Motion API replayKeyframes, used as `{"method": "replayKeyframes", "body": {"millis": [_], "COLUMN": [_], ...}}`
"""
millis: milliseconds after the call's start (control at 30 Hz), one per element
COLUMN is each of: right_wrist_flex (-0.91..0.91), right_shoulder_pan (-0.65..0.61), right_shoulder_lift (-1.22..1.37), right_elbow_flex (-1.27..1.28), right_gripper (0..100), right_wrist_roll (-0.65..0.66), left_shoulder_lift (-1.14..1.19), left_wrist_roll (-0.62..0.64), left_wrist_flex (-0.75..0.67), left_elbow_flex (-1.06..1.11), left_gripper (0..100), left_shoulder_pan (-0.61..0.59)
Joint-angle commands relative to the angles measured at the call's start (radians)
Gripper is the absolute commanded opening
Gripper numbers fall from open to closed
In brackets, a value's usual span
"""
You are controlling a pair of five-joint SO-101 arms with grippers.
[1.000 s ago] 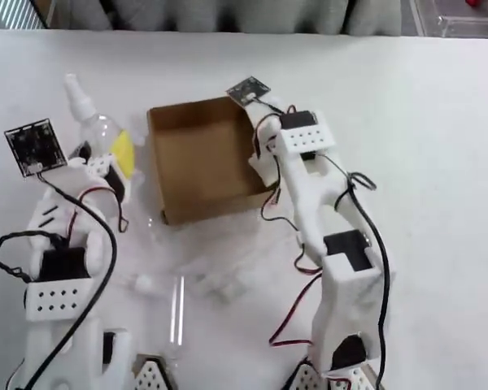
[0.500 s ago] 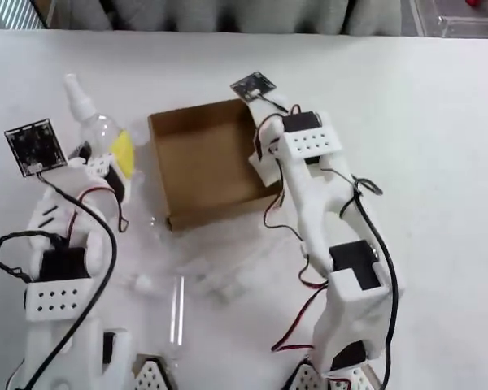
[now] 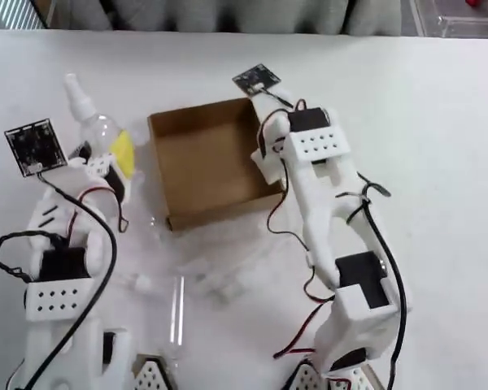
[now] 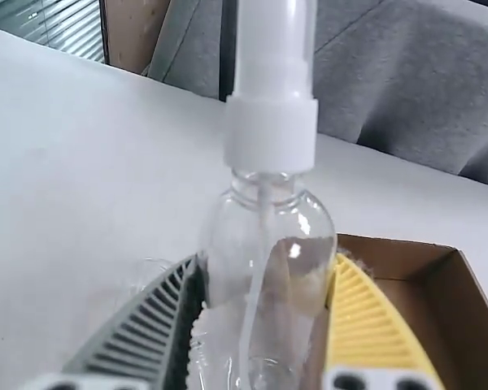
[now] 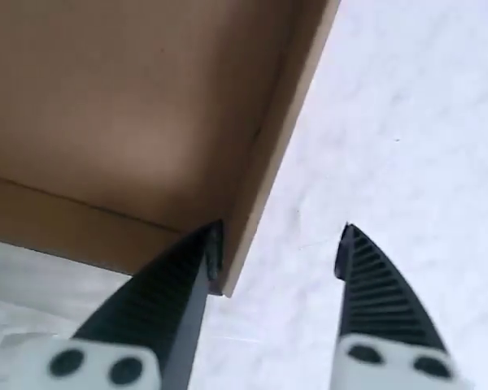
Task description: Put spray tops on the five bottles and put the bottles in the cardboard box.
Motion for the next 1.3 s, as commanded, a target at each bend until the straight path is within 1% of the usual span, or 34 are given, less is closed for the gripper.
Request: {"method": "replayKeyframes", "body": {"millis": [0,100,133,200,267,367,533,633,833,1000,1100,1167,1267], "right_wrist_flex": [-0.016,-0.048,-0.053,-0.054,-0.067,-0.085,-0.096,-0.088,0.035,0.191,0.266,0.291,0.305], "right_shoulder_pan": [0.016,0.051,0.065,0.085,0.102,0.12,0.113,0.105,0.081,0.028,-0.005,-0.022,-0.015], "right_shoulder_lift": [-0.059,-0.059,-0.061,-0.067,-0.07,-0.059,0.012,0.076,0.194,0.217,0.216,0.216,0.216], "right_elbow_flex": [-0.009,-0.012,-0.014,-0.015,-0.017,-0.017,-0.017,-0.063,-0.187,-0.249,-0.253,-0.255,-0.275], "right_gripper": [15.7,1.9,0.8,3.3,1.3,1.7,1.6,1.6,1.6,1.6,1.6,1.6,1.6], "right_wrist_roll": [-0.031,-0.091,-0.107,-0.127,-0.147,-0.18,-0.17,-0.17,-0.175,-0.181,-0.242,-0.253,-0.253], "left_shoulder_lift": [0.002,0.002,0.002,0.002,0.001,-0.001,0.002,0.004,0.004,0.004,0.004,0.004,0.004], "left_wrist_roll": [0.003,0.003,0.003,0.003,0.003,0.003,0.005,0.005,0.005,0.005,0.005,0.005,0.005], "left_wrist_flex": [-0.023,-0.023,-0.023,-0.023,-0.023,-0.023,-0.025,-0.025,-0.023,-0.023,-0.025,-0.025,-0.026], "left_elbow_flex": [-0.012,-0.012,-0.012,-0.011,-0.011,-0.011,-0.012,-0.012,-0.012,-0.012,-0.012,-0.012,-0.012], "left_gripper": [2,2,2,2,2,2,2,2,2,2,2,2,2], "left_shoulder_pan": [-0.012,-0.013,-0.013,-0.013,-0.024,-0.039,-0.036,-0.038,-0.039,-0.039,-0.039,-0.039,-0.039]}}
